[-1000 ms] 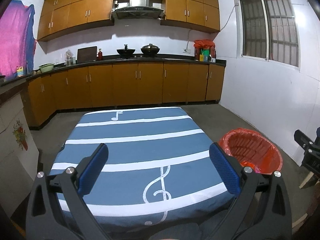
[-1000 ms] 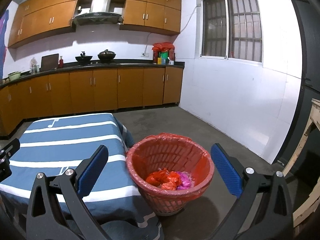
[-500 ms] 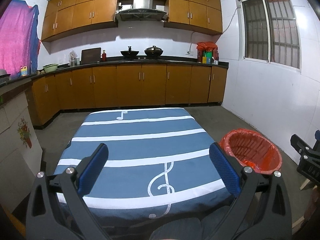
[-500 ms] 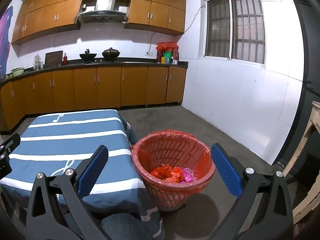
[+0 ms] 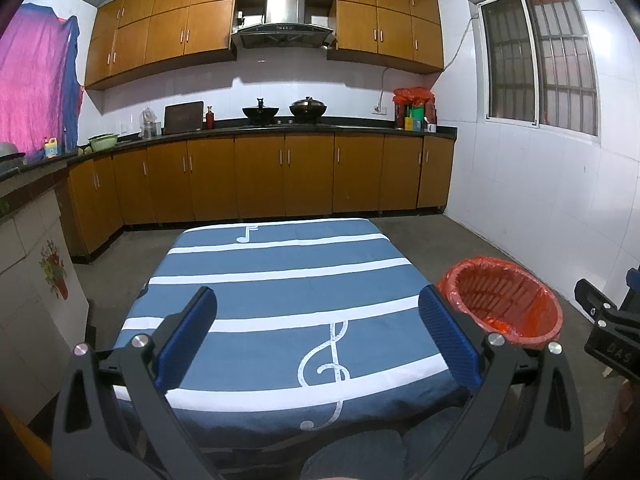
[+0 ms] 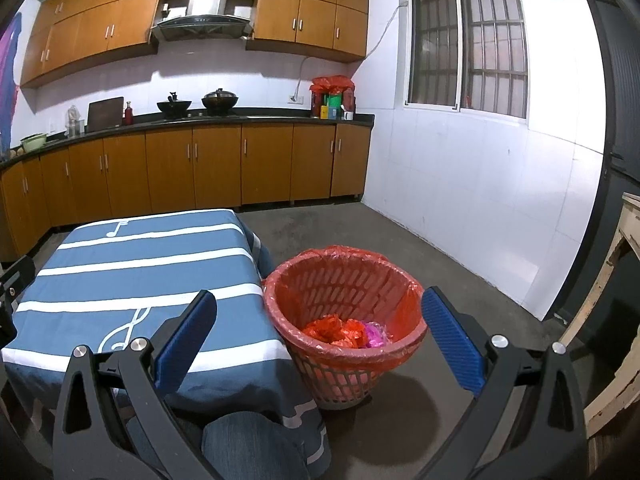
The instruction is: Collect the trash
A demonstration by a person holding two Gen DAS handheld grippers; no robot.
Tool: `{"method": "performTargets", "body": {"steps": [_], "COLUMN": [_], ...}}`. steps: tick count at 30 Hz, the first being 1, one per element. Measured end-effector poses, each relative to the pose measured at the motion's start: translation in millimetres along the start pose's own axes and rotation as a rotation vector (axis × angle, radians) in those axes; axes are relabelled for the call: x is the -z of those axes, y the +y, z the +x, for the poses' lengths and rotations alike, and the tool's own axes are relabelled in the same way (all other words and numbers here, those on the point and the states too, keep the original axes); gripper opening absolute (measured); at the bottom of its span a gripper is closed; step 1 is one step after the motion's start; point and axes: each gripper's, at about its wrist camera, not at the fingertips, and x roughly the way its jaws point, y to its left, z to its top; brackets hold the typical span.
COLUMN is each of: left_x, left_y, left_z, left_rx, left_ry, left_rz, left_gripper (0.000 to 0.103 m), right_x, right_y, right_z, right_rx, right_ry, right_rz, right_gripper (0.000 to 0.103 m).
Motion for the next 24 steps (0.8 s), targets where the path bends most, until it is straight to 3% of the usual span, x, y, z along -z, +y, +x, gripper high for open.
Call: {"method": "performTargets", "body": {"steps": [24], "left_x": [6.9], "left_y": [-3.6], "left_z": [-8.2], "left_rx": [-0.023], "left_ry": [0.012], "left_rz": [0.000], "left_gripper": [0.099], "right_x": [1.2], "right_y": [-0.6], "right_z": [-3.6], "right_rx": [-0.011], "right_ry": [0.023], "right_rz": [0.008], "right_gripper": [0.101]}}
